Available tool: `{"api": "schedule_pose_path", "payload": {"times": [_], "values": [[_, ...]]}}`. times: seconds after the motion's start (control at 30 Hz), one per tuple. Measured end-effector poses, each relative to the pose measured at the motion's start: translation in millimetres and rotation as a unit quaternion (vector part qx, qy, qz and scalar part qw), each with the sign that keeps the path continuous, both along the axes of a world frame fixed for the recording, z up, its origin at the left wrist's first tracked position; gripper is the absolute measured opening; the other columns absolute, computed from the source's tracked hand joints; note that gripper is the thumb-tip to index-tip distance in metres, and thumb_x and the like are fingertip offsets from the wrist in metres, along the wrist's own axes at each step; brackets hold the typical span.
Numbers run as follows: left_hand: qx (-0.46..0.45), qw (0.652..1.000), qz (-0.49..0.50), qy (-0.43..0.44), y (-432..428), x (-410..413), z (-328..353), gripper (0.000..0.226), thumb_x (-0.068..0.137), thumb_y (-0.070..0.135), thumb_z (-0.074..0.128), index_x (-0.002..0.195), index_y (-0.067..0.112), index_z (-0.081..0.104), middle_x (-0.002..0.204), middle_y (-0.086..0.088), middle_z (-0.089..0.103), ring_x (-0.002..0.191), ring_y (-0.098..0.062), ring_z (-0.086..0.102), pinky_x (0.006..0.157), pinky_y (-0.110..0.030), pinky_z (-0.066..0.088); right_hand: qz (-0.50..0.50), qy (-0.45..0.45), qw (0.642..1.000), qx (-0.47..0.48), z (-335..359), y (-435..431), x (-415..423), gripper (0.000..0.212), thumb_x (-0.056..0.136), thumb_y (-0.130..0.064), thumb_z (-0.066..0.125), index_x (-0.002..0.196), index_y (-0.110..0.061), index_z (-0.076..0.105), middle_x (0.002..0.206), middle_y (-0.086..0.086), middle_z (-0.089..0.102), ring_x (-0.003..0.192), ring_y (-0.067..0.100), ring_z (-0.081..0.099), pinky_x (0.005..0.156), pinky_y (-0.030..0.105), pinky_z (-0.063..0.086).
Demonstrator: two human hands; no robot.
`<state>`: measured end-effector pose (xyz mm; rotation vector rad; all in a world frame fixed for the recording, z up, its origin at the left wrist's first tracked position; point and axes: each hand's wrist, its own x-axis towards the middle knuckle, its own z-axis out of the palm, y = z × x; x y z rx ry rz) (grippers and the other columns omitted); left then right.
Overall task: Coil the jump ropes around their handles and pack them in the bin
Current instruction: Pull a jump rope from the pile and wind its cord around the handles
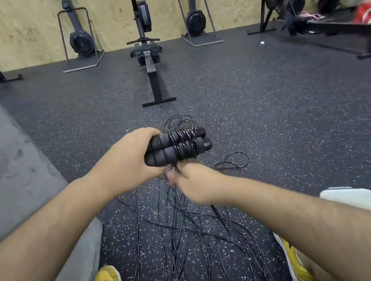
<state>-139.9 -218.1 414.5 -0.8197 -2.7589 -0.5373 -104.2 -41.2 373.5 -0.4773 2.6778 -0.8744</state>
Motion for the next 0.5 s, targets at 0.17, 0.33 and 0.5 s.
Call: {"api": "schedule_pose_path", "payload": {"times": [0.17, 0.33, 0.5], "values": [[-0.093, 0.994, 0.039, 0.035, -19, -23, -13, 0.032, 0.072, 0.028, 0.078, 0.092, 0.017, 0.055, 0.088, 0.001, 0.054, 0.088, -0.024, 0.054, 0.072, -0.036, 0.042, 0.035, 0.001, 0.998, 0.057, 28, -6, 26, 0.031, 0.107, -0.036, 0.036, 0.093, -0.012, 0.049, 0.084, 0.003, 0.053, 0.072, 0.021, 0.050, 0.054, 0.030, 0.033], [-0.123, 0.991, -0.032, 0.037, -22, -25, -22, 0.034, 0.075, 0.029, 0.078, 0.097, 0.016, 0.057, 0.091, 0.002, 0.054, 0.089, -0.025, 0.055, 0.076, -0.039, 0.047, 0.020, 0.254, 0.945, 0.205, 66, 20, 13, 0.027, 0.104, -0.043, 0.038, 0.096, -0.023, 0.054, 0.088, -0.003, 0.059, 0.080, 0.023, 0.053, 0.065, 0.032, 0.037], [-0.099, 0.985, -0.144, -0.007, 3, 0, -15, 0.041, 0.075, 0.035, 0.075, 0.108, 0.021, 0.055, 0.097, 0.008, 0.053, 0.093, -0.011, 0.050, 0.081, -0.031, 0.044, 0.013, 0.303, 0.940, 0.154, 62, 53, -32, 0.028, 0.096, -0.055, 0.050, 0.100, -0.032, 0.065, 0.094, -0.011, 0.066, 0.091, 0.016, 0.060, 0.078, 0.035, 0.050]]}}
